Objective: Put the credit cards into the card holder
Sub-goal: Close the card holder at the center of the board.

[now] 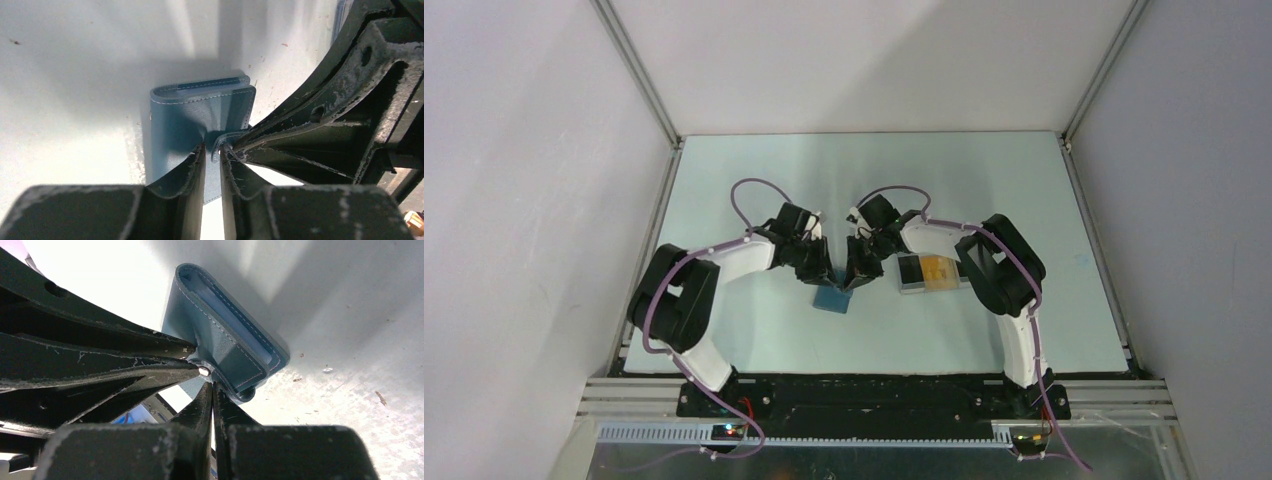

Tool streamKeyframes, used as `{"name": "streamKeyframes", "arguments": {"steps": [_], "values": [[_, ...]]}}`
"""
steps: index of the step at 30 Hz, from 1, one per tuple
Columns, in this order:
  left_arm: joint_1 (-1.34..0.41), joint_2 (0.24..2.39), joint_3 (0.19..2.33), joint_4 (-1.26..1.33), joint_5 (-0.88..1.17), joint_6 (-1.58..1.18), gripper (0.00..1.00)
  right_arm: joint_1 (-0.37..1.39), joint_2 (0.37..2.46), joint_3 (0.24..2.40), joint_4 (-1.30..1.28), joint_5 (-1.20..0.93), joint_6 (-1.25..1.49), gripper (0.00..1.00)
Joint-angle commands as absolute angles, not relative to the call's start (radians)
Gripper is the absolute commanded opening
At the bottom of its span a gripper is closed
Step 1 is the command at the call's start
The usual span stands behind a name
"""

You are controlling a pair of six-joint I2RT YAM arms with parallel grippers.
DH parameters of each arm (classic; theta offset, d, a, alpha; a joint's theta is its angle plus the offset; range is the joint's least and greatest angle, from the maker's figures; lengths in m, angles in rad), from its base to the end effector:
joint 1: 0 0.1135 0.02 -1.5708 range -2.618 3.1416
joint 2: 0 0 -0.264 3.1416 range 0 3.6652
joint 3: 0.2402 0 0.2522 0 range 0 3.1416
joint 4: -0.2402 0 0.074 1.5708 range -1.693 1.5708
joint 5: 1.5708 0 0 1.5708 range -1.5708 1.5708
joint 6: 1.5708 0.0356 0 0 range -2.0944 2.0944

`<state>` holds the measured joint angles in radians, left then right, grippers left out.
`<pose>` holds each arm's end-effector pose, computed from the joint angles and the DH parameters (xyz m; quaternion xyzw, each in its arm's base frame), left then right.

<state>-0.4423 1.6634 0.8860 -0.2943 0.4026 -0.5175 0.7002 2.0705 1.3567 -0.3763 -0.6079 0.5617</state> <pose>0.2762 -0.1462 0.1536 0.0137 0.9506 -0.2836 0.1252 0.3071 0.2853 0.1387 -0.1352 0.9196 0.3687 0.0119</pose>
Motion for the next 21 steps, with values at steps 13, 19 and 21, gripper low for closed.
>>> {"name": "streamKeyframes", "arguments": {"steps": [13, 19, 21], "values": [[-0.497, 1.694, 0.946, -0.407, 0.282, -0.451, 0.16, 0.715, 2.116, 1.359, -0.431, -0.564, 0.532, 0.03], [-0.522, 1.697, 0.948, -0.426, 0.251, -0.451, 0.16, 0.722, 2.131, 1.359, -0.429, -0.571, 0.537, 0.02], [-0.532, 1.696, 0.949, -0.434, 0.238, -0.451, 0.16, 0.729, 2.133, 1.359, -0.429, -0.566, 0.540, 0.02]]}}
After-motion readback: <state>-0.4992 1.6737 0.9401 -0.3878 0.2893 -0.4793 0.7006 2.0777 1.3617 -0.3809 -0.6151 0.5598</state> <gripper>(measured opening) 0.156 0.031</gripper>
